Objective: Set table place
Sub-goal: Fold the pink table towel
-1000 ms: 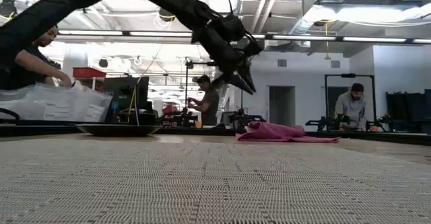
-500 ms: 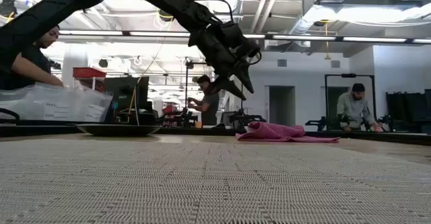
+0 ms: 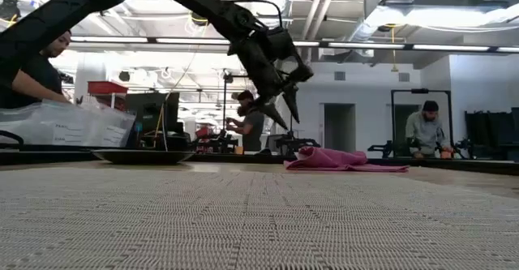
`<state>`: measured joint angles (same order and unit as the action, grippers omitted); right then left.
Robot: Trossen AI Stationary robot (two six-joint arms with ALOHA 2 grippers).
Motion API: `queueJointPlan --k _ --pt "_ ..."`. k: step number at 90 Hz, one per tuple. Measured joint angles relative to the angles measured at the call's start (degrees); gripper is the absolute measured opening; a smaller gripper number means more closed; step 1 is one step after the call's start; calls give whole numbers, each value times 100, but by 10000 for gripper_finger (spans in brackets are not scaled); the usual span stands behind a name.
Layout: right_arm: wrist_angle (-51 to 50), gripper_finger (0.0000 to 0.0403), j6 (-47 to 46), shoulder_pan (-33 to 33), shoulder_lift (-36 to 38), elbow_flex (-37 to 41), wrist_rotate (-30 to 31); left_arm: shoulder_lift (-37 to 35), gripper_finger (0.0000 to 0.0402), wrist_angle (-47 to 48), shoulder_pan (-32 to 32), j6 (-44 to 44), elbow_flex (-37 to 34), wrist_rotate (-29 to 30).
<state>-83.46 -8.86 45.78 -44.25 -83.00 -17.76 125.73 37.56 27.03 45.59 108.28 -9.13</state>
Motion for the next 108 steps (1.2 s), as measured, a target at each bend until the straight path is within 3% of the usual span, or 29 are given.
queueJointPlan --k 20,62,108 --pt "-1 205 -63 0 0 0 0 0 125 -1284 -32 1442 -607 47" --pt "59 205 5 0 0 0 4 0 160 -1537 -66 1899 -968 62" --pt "232 205 12 0 0 0 9 0 162 -2163 -72 2301 -1268 51"
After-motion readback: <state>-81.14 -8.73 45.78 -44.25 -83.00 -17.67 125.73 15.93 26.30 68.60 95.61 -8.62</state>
